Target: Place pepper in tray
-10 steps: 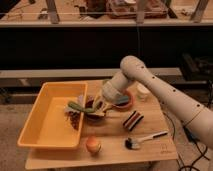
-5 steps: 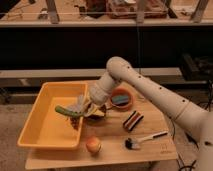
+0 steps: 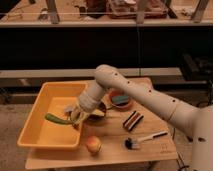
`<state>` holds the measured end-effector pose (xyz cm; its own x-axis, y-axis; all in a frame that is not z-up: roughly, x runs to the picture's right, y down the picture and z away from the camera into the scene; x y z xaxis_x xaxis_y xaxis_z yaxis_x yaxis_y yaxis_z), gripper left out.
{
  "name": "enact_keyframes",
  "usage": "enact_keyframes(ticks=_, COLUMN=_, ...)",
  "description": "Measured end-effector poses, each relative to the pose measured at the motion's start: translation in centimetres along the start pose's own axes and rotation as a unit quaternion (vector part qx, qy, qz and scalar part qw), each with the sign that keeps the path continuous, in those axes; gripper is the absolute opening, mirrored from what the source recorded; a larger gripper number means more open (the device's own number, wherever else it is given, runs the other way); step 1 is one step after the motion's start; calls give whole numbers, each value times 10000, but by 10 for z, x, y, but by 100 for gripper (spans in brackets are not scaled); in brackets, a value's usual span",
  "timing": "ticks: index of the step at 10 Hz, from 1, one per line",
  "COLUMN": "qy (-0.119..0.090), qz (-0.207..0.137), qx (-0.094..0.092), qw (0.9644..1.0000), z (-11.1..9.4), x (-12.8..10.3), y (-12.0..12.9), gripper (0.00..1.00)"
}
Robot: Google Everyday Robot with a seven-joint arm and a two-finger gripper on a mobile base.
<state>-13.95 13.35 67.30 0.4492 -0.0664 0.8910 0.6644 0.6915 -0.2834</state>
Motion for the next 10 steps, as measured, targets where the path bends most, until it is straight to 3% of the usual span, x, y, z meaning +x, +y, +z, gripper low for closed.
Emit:
enact_keyframes(ticks=4, qy=52, qz=299, qx=254, qw=9992, z=3, x=-1, y=-7, gripper=54)
enact_keyframes(ticks=7, qy=42, qz=354, qx=268, qw=9990, z=7, x=-2, y=-8, gripper=79)
enact_keyframes(ticks=10, qy=35, qz=339, qx=255, qw=9991, z=8, x=-3, y=-9, gripper=80)
